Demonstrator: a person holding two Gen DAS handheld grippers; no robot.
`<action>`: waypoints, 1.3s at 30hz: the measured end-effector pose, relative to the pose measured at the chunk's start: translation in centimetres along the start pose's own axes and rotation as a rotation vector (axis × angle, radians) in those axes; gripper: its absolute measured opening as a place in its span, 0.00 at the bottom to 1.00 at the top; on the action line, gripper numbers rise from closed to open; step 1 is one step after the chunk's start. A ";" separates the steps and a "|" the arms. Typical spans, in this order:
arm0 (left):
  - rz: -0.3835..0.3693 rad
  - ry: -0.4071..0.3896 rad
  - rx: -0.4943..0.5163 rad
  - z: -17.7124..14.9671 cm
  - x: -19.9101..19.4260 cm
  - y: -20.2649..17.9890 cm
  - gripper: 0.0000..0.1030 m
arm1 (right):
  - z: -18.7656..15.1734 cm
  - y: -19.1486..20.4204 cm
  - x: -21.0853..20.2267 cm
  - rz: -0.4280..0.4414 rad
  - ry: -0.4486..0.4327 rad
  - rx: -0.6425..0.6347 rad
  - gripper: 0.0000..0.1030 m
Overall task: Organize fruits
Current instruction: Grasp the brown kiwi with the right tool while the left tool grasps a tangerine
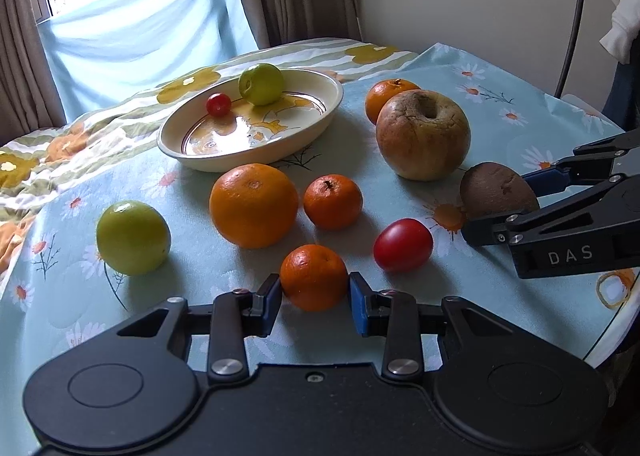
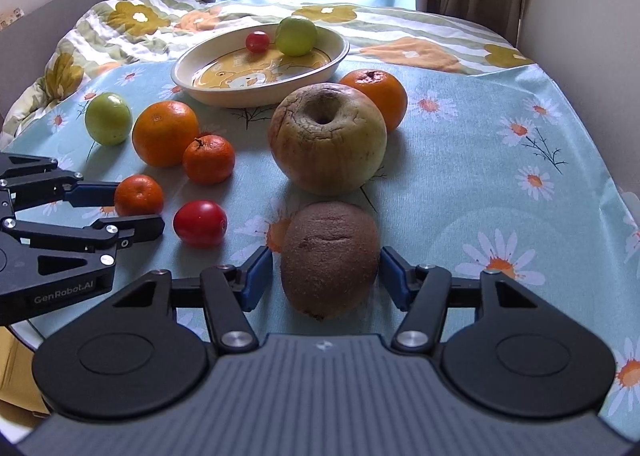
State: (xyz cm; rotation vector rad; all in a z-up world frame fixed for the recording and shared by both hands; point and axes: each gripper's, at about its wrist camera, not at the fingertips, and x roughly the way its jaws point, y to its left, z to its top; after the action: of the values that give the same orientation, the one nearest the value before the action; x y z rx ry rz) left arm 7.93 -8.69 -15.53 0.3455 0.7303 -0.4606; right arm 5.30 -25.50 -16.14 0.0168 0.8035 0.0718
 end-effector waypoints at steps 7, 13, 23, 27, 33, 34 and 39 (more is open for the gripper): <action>0.007 0.004 -0.021 -0.4 -0.5 0.6 0.38 | 0.0 0.0 -0.1 -0.010 -0.012 -0.017 0.60; 0.016 -0.001 -0.047 -0.6 -1.3 1.2 0.38 | 0.2 0.3 -0.5 0.003 -0.011 -0.018 0.59; 0.035 -0.028 -0.086 0.8 -4.1 2.6 0.38 | 2.1 1.3 -3.1 0.019 -0.030 -0.017 0.59; 0.052 -0.038 -0.103 1.7 -5.3 3.4 0.38 | 3.6 1.5 -4.5 0.027 -0.044 -0.018 0.59; 0.081 -0.056 -0.122 3.7 -6.7 4.7 0.38 | 6.4 1.4 -6.0 0.037 -0.060 -0.010 0.59; 0.084 -0.058 -0.127 4.1 -6.8 5.0 0.38 | 6.8 1.4 -6.1 0.035 -0.063 -0.006 0.59; 0.098 -0.080 -0.135 6.2 -6.8 6.5 0.38 | 9.5 1.2 -6.3 0.035 -0.079 0.008 0.59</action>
State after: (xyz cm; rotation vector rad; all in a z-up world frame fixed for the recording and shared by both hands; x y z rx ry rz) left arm 10.22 -4.13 -5.49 0.2333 0.6594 -0.3287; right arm 7.73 -24.64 -5.01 0.0415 0.7247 0.1001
